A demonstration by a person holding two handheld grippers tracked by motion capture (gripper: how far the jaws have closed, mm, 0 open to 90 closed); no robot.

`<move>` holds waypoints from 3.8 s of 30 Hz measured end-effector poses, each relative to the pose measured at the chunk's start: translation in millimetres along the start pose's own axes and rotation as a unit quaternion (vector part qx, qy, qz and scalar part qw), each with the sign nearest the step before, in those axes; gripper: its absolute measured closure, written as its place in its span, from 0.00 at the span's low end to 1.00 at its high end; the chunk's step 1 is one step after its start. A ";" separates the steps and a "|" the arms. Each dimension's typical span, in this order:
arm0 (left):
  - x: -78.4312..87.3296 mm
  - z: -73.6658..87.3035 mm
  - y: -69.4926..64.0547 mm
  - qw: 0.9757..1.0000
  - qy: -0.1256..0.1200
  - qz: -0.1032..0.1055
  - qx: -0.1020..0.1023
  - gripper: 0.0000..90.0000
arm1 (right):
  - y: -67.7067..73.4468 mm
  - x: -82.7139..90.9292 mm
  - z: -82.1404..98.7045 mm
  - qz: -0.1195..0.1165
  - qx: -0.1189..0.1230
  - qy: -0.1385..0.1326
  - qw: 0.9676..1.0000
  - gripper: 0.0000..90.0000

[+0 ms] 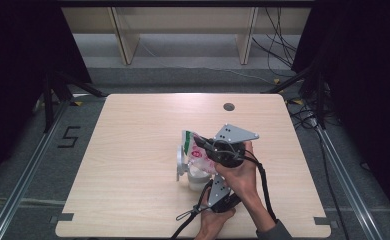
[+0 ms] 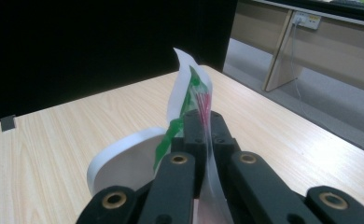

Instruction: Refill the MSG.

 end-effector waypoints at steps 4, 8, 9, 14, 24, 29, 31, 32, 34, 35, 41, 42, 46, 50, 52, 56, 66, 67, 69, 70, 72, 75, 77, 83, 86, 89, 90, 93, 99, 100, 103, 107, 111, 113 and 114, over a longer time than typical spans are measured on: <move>0.1 0.0 0.0 1.000 0.000 0.000 -0.001 0.87 | 0.1 0.1 -0.1 0.000 0.000 0.000 1.000 1.00; 0.0 -0.1 -0.1 1.000 -0.001 0.000 0.000 0.87 | -0.2 0.3 -0.3 -0.001 0.000 0.000 1.000 1.00; 0.0 -0.1 -0.2 1.000 -0.001 0.000 0.000 0.87 | -0.2 0.2 -0.3 -0.002 -0.001 0.000 1.000 1.00; -0.5 0.2 0.0 1.000 -0.001 -0.001 0.000 0.87 | -1.2 0.3 -0.4 0.008 0.009 -0.002 1.000 1.00; -1.1 0.3 0.8 1.000 -0.005 0.000 0.001 0.87 | -1.0 -0.9 -0.7 0.008 0.008 0.002 1.000 1.00; -1.0 0.0 0.6 1.000 -0.005 0.000 0.002 0.87 | 0.1 -0.4 -0.8 0.011 0.001 0.006 1.000 1.00; -0.7 -1.0 0.5 1.000 -0.005 -0.002 0.000 0.87 | 0.3 -0.2 -1.0 0.010 0.001 0.006 1.000 1.00; -0.7 -1.2 0.6 1.000 -0.005 -0.001 -0.002 0.87 | 0.3 -0.2 -1.6 0.012 0.006 0.004 1.000 1.00; -0.8 -1.7 0.6 1.000 -0.007 -0.002 0.001 0.87 | 0.8 -0.6 -2.3 0.006 0.011 0.002 1.000 1.00; -1.0 -1.8 0.5 1.000 -0.007 -0.002 0.001 0.87 | 1.0 -0.8 -2.4 0.011 0.013 0.001 1.000 1.00; -1.6 -1.5 0.5 1.000 -0.007 -0.001 0.001 0.87 | 1.6 -2.3 -1.9 0.015 0.011 0.002 1.000 1.00; -1.7 -1.4 0.5 1.000 -0.007 0.000 0.001 0.87 | 0.8 -2.2 -2.0 0.012 0.016 0.005 1.000 1.00; -1.6 -1.7 0.2 1.000 -0.009 -0.002 0.002 0.87 | 0.6 -2.7 -2.1 0.007 0.014 0.004 1.000 1.00; -1.6 -1.6 0.1 1.000 -0.008 -0.003 0.002 0.87 | 0.3 -2.2 -2.1 0.007 0.013 0.008 1.000 1.00; -1.5 -1.4 0.1 1.000 -0.008 -0.003 0.000 0.87 | 0.2 -2.2 -2.3 0.006 0.013 0.009 1.000 1.00; -1.5 -1.6 0.1 1.000 -0.008 -0.002 -0.001 0.87 | 0.4 -2.4 -2.4 0.006 0.014 0.010 1.000 1.00; -1.5 -1.6 0.1 1.000 -0.010 -0.002 0.001 0.87 | 0.6 -3.6 -2.4 0.006 0.013 0.008 1.000 1.00; -1.5 -1.6 0.1 1.000 -0.010 -0.002 0.001 0.87 | 0.8 -3.6 -2.5 0.006 0.013 0.008 1.000 1.00; -1.1 -1.4 0.4 1.000 -0.008 -0.005 0.000 0.87 | 1.0 -3.8 -2.5 0.005 0.012 0.008 1.000 1.00; -1.1 -1.3 0.4 1.000 -0.008 -0.005 0.000 0.87 | 0.4 -4.3 -2.3 0.009 0.016 0.008 1.000 1.00; -1.0 -1.3 0.4 1.000 -0.007 -0.004 0.001 0.87 | 0.8 -4.5 -1.9 0.010 0.013 0.009 1.000 1.00; -1.0 -1.4 0.3 1.000 -0.008 -0.004 0.002 0.87 | -0.4 -4.8 -2.1 0.009 0.020 0.006 1.000 1.00; -1.0 -1.6 0.4 1.000 -0.008 -0.004 0.001 0.87 | 0.1 -4.7 -2.2 0.009 0.018 0.007 1.000 1.00; -1.2 -2.1 0.2 1.000 -0.010 -0.004 0.001 0.87 | 0.1 -4.6 -2.4 0.010 0.018 0.006 1.000 1.00; -5.0 -2.6 -4.5 0.999 -0.037 0.005 0.032 0.87 | 1.5 -4.4 -1.8 0.007 0.007 0.013 1.000 1.00; -5.3 -2.8 -5.1 0.999 -0.041 0.004 0.036 0.87 | 0.1 -5.4 -2.2 0.009 0.020 0.006 1.000 1.00; -1.3 -2.4 0.3 1.000 -0.010 -0.002 0.000 0.87 | -0.5 -5.2 -2.4 0.009 0.024 0.005 1.000 1.00; -0.6 -2.8 -0.2 1.000 -0.009 -0.004 -0.004 0.87 | 2.1 -4.3 -2.7 0.008 0.009 0.008 1.000 1.00; -1.4 -2.0 0.5 1.000 -0.010 -0.004 -0.001 0.87 | 2.8 -4.5 -2.4 0.005 0.007 0.011 1.000 1.00; -5.4 -2.7 -5.0 0.998 -0.041 0.005 0.037 0.87 | 2.6 -4.7 -2.2 0.001 0.011 0.018 1.000 1.00; -5.4 -2.6 -5.2 0.998 -0.041 0.005 0.037 0.87 | 3.4 -5.7 -1.8 0.003 0.012 0.017 1.000 1.00; -5.0 -3.1 -5.7 0.998 -0.041 0.008 0.037 0.87 | 3.4 -5.6 -2.1 0.003 0.012 0.018 1.000 1.00; -3.4 -4.2 -6.6 0.998 -0.038 0.009 0.044 0.87 | 2.9 -4.9 -2.3 0.001 0.012 0.021 1.000 1.00; -3.0 -4.5 -6.5 0.998 -0.038 0.012 0.039 0.87 | 3.2 -4.8 -2.6 -0.001 0.012 0.020 1.000 1.00; -2.5 -4.8 -5.8 0.999 -0.034 0.010 0.034 0.87 | 1.6 -4.0 -3.8 0.012 0.029 0.011 0.999 1.00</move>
Point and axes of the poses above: each handheld gripper's, and its own axes: x roughly backward along the jaws, z roughly out of its underside, y roughly to its left, the point moved 1 cm from there along -x, roughly forward along the jaws, and after that the axes turned 4 degrees about y, right-handed, at the moved point
